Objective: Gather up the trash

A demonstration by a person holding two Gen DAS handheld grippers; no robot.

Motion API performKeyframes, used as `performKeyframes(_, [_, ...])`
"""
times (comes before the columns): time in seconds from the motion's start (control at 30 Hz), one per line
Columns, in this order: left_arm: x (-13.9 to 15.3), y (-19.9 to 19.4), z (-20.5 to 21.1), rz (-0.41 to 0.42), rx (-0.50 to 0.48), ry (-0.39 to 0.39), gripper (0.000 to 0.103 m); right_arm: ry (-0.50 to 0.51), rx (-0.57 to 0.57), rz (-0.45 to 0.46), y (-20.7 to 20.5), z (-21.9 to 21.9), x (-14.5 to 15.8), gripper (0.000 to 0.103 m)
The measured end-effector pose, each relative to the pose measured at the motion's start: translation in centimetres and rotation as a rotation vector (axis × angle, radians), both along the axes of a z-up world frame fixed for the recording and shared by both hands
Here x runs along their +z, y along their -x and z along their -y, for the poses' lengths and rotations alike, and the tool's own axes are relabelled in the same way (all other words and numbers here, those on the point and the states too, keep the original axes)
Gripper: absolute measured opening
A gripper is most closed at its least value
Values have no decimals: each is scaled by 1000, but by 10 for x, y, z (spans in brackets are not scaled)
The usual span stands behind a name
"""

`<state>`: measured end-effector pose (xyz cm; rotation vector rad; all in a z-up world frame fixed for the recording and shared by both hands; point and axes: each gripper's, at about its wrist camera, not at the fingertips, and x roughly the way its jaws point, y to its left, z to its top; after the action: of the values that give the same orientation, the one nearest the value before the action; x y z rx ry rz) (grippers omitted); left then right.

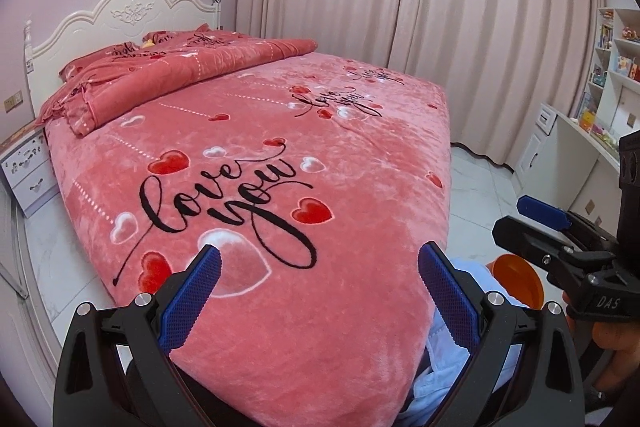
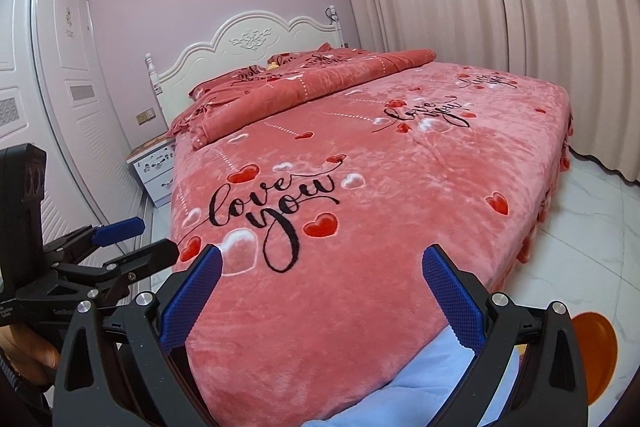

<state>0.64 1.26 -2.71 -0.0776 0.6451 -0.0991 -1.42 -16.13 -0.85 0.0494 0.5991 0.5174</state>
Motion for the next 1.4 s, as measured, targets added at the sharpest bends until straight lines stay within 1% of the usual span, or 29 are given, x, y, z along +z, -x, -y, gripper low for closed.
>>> performKeyframes(0.3, [4, 1, -1, 3, 16, -5, 97, -8, 16, -8, 1, -2, -2, 98])
performKeyframes(0.67, [4, -1, 1, -3, -14, -5, 97, -14, 12, -12, -1, -2, -2, 98])
performKeyframes(1.03, [4, -2, 4, 3, -21, -17, 97, -14, 13, -21, -2, -1, -3, 98])
performKeyframes(1.4, [3, -3, 6, -11, -26, -23, 97, -15, 9, -35, -5, 0, -7, 98])
